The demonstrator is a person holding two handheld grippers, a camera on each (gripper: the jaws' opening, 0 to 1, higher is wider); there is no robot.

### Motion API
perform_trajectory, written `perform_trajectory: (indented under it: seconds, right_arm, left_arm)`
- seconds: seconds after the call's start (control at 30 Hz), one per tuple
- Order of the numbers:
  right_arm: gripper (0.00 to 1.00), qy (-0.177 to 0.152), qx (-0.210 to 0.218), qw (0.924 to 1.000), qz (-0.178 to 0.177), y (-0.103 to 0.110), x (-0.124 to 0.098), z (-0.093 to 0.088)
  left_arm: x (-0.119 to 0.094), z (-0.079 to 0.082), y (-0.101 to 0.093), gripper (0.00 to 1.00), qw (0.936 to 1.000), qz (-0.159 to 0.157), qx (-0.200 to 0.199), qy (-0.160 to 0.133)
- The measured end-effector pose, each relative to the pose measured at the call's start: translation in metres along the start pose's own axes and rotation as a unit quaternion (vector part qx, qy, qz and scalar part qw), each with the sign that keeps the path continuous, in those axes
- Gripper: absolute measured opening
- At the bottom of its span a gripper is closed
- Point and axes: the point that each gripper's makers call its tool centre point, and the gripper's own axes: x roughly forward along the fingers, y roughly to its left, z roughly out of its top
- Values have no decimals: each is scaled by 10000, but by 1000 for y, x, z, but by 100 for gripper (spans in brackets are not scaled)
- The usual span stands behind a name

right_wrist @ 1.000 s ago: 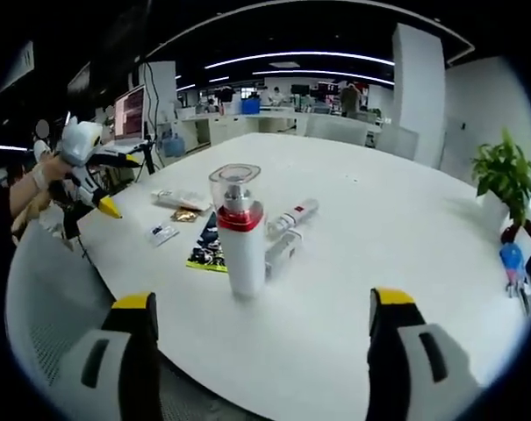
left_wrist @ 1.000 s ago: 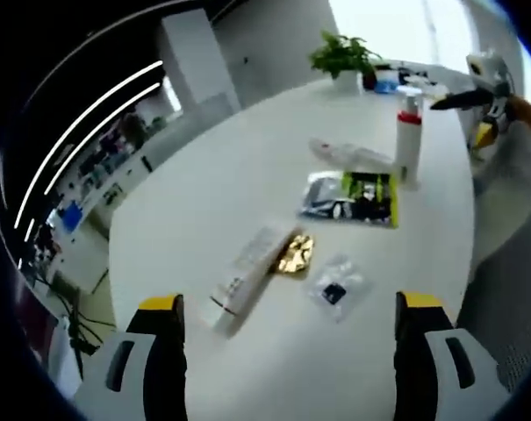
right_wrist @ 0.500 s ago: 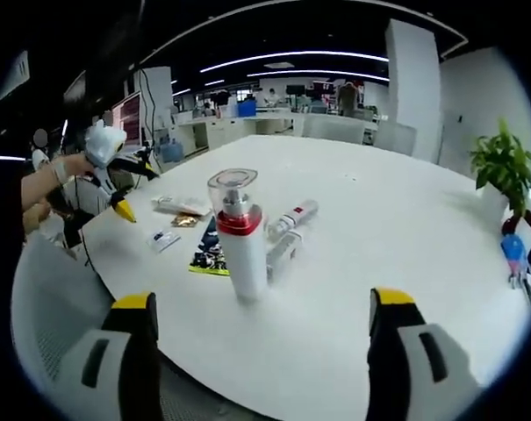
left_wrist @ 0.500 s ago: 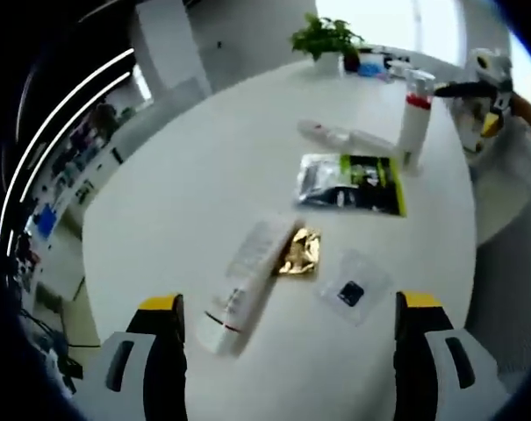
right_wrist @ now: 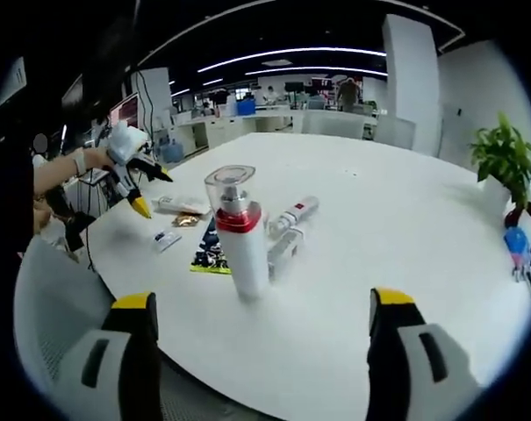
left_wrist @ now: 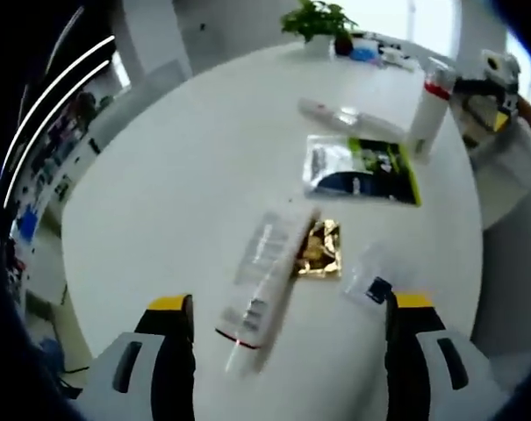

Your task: Arrange the skincare products in the storage area until every visible bottle or jar stands upright without overlapping.

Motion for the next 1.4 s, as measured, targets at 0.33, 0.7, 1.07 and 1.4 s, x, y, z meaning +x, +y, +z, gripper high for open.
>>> perform_trajectory:
  seconds: [0.33,0.7,1.07,1.4]
  right_arm:
    - [100,48,57,10000,-47,-4,0,-3]
    - [100,91,74,9999,-68,-8,2,-3]
    - [100,106,48,9999,-65,-11,8,-1]
    - [100,187,15,9998,-75,-13,11,-6]
  left_arm:
    - [13,-2,6,62,9994,-159,211,234]
    - [27,-7,11,49,9972,-257,339,621]
    - [40,-9,27,32,9927,-393,605,969]
    - [45,-10,37,30,9912,-445,714,1023]
